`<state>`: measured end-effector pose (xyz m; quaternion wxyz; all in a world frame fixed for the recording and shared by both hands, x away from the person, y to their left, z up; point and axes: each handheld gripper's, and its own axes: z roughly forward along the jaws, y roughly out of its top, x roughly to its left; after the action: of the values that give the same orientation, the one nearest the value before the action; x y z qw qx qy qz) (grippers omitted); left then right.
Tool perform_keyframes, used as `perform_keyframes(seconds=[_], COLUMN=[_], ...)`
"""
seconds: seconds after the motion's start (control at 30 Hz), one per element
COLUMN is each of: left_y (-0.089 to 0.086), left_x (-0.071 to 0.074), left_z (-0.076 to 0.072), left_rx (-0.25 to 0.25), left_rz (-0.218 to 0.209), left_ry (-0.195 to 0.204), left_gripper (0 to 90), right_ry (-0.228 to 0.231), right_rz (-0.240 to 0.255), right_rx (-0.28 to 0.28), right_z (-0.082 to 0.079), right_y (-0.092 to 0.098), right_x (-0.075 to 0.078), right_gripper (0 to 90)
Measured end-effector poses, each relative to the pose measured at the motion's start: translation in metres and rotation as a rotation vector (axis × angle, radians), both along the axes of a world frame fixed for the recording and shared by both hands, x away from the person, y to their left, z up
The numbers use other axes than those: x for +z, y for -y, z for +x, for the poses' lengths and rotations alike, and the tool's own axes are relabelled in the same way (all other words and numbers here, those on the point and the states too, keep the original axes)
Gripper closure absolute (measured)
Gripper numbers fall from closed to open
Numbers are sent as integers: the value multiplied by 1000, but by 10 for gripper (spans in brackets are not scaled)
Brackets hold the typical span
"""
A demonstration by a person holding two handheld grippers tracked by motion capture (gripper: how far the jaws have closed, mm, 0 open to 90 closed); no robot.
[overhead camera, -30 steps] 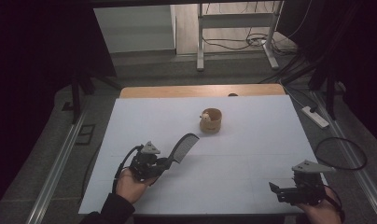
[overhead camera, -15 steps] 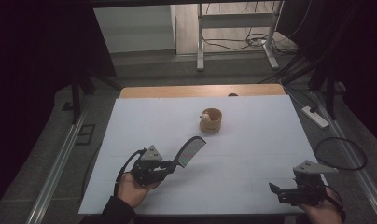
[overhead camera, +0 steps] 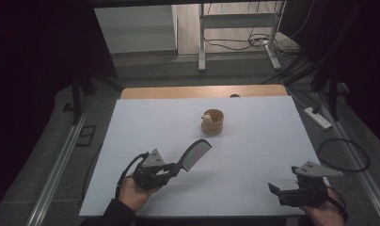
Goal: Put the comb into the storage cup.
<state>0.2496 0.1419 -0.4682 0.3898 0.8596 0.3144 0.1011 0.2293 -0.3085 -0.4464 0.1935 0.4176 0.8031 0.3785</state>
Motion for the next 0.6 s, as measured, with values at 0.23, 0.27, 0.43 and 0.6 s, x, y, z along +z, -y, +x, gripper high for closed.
perform_keyframes(seconds=[0.23,0.27,0.43,0.6], left_y=[6,6,10,12], left_x=[0,0,1,1], left_z=[-3,-3,-6,-8], left_rx=[-20,-24,-35,-48], left_rz=[2,-1,-6,-9], left_ry=[-3,-4,0,5], left_gripper=[717,717,717,717], right_ry=[7,2,-10,-49], right_rz=[58,73,108,143], right_rx=[59,70,121,170], right_z=[5,5,10,15], right_y=[-6,-7,-14,-24], right_x=[6,7,11,14], right_gripper=[0,0,0,0])
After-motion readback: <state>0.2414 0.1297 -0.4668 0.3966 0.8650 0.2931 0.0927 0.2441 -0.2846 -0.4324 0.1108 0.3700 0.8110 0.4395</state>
